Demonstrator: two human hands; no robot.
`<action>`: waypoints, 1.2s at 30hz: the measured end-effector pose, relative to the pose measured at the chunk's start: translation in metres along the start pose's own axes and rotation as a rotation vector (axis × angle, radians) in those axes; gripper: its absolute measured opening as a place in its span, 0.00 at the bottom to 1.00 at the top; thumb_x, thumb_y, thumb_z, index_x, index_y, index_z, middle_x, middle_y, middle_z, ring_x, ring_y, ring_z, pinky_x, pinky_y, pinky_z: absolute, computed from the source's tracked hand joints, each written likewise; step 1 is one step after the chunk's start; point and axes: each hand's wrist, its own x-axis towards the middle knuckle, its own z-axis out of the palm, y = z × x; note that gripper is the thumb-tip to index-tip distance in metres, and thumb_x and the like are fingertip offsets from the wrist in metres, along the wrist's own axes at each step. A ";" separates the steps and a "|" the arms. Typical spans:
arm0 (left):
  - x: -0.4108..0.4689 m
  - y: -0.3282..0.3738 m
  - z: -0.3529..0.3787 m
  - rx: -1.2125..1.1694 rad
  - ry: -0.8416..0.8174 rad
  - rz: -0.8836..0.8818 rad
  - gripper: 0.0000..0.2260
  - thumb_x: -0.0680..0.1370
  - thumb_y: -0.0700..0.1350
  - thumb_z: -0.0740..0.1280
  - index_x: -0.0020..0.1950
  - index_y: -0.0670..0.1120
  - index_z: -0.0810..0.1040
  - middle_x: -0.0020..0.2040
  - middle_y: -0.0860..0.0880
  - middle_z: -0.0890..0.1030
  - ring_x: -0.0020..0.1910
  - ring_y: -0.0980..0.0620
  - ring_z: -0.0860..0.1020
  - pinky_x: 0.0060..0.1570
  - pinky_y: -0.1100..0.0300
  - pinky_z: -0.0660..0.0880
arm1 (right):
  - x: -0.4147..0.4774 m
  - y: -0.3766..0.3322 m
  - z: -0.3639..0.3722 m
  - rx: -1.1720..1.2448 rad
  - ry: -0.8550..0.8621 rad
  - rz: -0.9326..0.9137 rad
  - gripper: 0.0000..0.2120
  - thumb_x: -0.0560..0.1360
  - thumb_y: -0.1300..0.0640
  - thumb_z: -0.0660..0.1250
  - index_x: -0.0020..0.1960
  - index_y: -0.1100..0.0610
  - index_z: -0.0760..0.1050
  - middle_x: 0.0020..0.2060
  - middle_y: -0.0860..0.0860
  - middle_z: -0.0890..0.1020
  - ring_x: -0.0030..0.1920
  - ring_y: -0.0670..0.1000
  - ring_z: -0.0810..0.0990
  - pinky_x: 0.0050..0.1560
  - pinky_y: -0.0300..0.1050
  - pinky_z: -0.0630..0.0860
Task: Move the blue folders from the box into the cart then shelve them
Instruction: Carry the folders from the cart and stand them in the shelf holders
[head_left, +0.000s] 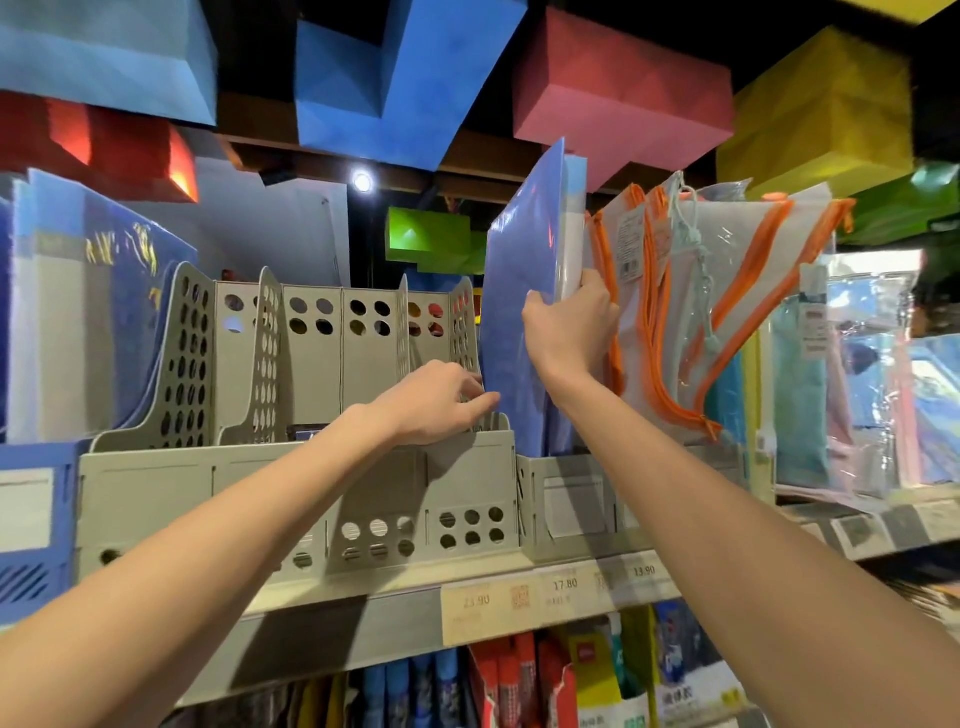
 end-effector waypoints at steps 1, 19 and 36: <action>0.000 0.000 0.001 -0.007 0.001 -0.006 0.21 0.83 0.56 0.60 0.51 0.43 0.87 0.63 0.43 0.82 0.66 0.51 0.78 0.61 0.54 0.75 | -0.003 0.002 -0.001 0.000 -0.009 0.004 0.13 0.73 0.55 0.72 0.53 0.56 0.72 0.47 0.52 0.77 0.47 0.52 0.78 0.43 0.46 0.81; -0.007 0.003 -0.010 -0.157 0.157 -0.146 0.15 0.78 0.46 0.64 0.63 0.47 0.83 0.59 0.49 0.84 0.58 0.52 0.81 0.63 0.55 0.75 | -0.032 0.020 -0.025 -0.128 -0.503 0.161 0.30 0.77 0.46 0.69 0.70 0.60 0.61 0.59 0.54 0.72 0.55 0.54 0.73 0.48 0.46 0.68; -0.035 0.012 -0.024 -0.201 0.188 -0.240 0.16 0.77 0.46 0.64 0.65 0.48 0.79 0.55 0.48 0.84 0.50 0.52 0.82 0.57 0.52 0.78 | -0.055 0.026 -0.038 -0.149 -0.616 0.016 0.33 0.72 0.50 0.75 0.67 0.57 0.58 0.58 0.55 0.71 0.55 0.54 0.72 0.40 0.41 0.70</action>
